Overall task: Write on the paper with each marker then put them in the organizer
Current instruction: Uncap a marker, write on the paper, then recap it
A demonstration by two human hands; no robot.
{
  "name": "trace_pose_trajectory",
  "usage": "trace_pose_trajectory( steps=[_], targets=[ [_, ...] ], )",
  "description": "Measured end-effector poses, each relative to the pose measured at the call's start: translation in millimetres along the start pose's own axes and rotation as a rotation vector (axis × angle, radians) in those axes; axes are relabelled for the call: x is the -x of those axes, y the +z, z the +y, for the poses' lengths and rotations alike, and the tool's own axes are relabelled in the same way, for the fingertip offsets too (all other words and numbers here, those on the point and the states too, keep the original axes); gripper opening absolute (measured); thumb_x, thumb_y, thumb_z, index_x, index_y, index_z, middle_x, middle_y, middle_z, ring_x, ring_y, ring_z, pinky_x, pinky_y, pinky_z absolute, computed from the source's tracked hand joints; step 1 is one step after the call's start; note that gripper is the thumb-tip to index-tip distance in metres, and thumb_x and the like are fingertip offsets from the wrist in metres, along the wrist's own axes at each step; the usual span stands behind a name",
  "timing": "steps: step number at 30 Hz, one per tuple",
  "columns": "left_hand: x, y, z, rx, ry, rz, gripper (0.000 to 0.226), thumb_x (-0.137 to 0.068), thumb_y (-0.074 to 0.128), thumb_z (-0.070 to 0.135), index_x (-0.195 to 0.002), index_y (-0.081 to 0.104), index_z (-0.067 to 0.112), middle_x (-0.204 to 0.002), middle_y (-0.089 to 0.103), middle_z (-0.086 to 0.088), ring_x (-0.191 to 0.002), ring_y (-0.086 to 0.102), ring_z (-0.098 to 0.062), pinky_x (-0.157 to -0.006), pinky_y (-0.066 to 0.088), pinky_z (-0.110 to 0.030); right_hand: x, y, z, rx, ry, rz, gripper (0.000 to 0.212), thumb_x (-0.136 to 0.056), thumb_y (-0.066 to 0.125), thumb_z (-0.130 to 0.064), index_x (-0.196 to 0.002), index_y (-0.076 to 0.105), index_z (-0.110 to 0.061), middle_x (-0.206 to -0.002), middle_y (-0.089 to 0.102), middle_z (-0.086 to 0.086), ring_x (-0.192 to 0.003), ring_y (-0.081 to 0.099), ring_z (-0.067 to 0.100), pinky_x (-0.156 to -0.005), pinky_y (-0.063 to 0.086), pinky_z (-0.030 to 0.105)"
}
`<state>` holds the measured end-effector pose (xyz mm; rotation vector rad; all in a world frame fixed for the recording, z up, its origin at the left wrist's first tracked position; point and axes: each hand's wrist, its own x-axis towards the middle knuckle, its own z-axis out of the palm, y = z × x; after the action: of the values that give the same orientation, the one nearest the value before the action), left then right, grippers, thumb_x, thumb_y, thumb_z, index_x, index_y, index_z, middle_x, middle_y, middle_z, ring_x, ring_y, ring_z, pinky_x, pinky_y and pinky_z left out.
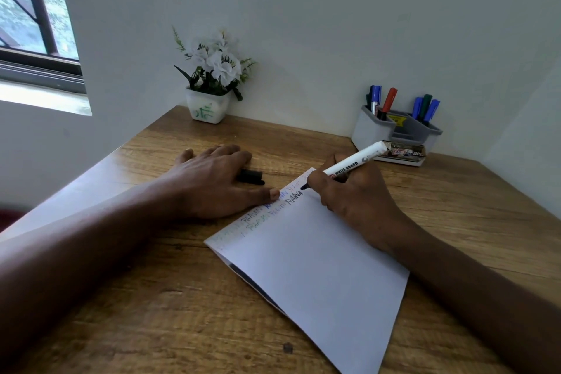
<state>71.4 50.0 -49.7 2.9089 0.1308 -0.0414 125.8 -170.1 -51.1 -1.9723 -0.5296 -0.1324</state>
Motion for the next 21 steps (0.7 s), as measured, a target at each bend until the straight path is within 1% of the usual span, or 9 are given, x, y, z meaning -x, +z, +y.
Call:
trace_pose_trajectory(
  steps=[3,7,9,11,13,15,17,19,21],
  targets=[
    [1.5,-1.5,1.9,0.003,-0.005,-0.009,0.112,-0.066,0.027,0.095,-0.158,0.022,0.032,-0.168,0.014,0.008,-0.154,0.016,-0.016,-0.124,0.009,-0.056,0.3,0.7,-0.7,0.033,-0.011,-0.022,0.029,-0.083,0.077,-0.020,-0.061,0.058,-0.018,-0.048,0.060,-0.010,-0.045,0.054,0.004,-0.048,0.043,0.021],
    [1.6,-1.2,1.1,0.006,0.003,-0.002,0.113,-0.064,0.025,0.095,-0.158,0.022,0.032,-0.168,0.014,0.009,-0.153,0.016,-0.016,-0.123,0.010,-0.056,-1.0,-0.7,0.1,-0.011,0.029,-0.004,0.025,-0.084,0.076,-0.019,-0.065,0.061,-0.012,-0.048,0.061,-0.008,-0.043,0.053,0.003,-0.048,0.044,0.022],
    [1.3,-0.9,0.5,0.014,-0.003,-0.004,0.110,-0.067,0.027,0.095,-0.158,0.021,0.033,-0.168,0.013,0.009,-0.154,0.016,-0.015,-0.124,0.009,-0.056,-0.8,-0.5,-1.2,0.006,0.031,-0.029,0.024,-0.083,0.076,-0.019,-0.066,0.062,-0.011,-0.052,0.062,-0.005,-0.045,0.054,0.005,-0.049,0.045,0.023],
    [0.2,-0.2,0.0,0.021,-0.002,-0.006,0.111,-0.067,0.028,0.096,-0.158,0.021,0.033,-0.168,0.013,0.010,-0.154,0.015,-0.015,-0.124,0.009,-0.056,-1.6,-0.5,-1.9,0.041,0.033,-0.005,0.025,-0.083,0.077,-0.021,-0.068,0.061,-0.008,-0.055,0.065,-0.002,-0.045,0.056,0.005,-0.048,0.046,0.024],
    [-0.6,0.7,-1.0,0.020,0.008,0.001,0.114,-0.065,0.026,0.100,-0.157,0.021,0.033,-0.168,0.014,0.010,-0.153,0.016,-0.015,-0.123,0.010,-0.057,-2.3,0.1,-1.9,0.052,0.043,0.029,0.026,-0.083,0.076,-0.021,-0.073,0.063,-0.001,-0.058,0.066,0.000,-0.044,0.058,0.003,-0.048,0.046,0.022],
    [-1.3,0.8,-2.4,0.021,0.015,0.011,0.117,-0.063,0.025,0.102,-0.157,0.022,0.034,-0.168,0.014,0.010,-0.153,0.016,-0.015,-0.123,0.010,-0.057,-2.5,1.7,-0.7,0.033,0.074,0.042,0.023,-0.083,0.077,-0.021,-0.076,0.067,-0.001,-0.056,0.066,-0.002,-0.043,0.059,0.002,-0.047,0.045,0.019],
    [-0.9,1.0,-3.3,0.033,0.017,0.017,0.113,-0.065,0.027,0.098,-0.157,0.022,0.033,-0.168,0.015,0.010,-0.153,0.016,-0.015,-0.123,0.010,-0.057,-3.3,1.8,1.1,-0.025,0.140,0.068,0.021,-0.083,0.077,-0.020,-0.074,0.069,-0.004,-0.056,0.068,-0.002,-0.043,0.058,0.003,-0.045,0.044,0.018],
    [-0.3,1.8,-4.0,0.045,0.026,0.039,0.107,-0.069,0.029,0.096,-0.156,0.025,0.034,-0.167,0.018,0.010,-0.153,0.019,-0.015,-0.123,0.011,-0.056,-4.9,-1.2,2.4,-0.164,0.206,0.088,0.018,-0.085,0.075,-0.018,-0.073,0.070,-0.005,-0.058,0.069,0.001,-0.048,0.059,0.008,-0.044,0.043,0.018],
    [0.4,2.8,-4.5,0.060,0.041,0.079,0.101,-0.072,0.034,0.095,-0.154,0.030,0.035,-0.164,0.025,0.011,-0.150,0.026,-0.014,-0.122,0.015,-0.055,-6.0,-5.8,2.0,-0.332,0.251,0.071,0.014,-0.087,0.074,-0.015,-0.083,0.072,-0.002,-0.063,0.072,0.003,-0.055,0.062,0.011,-0.043,0.042,0.018]
  ],
)
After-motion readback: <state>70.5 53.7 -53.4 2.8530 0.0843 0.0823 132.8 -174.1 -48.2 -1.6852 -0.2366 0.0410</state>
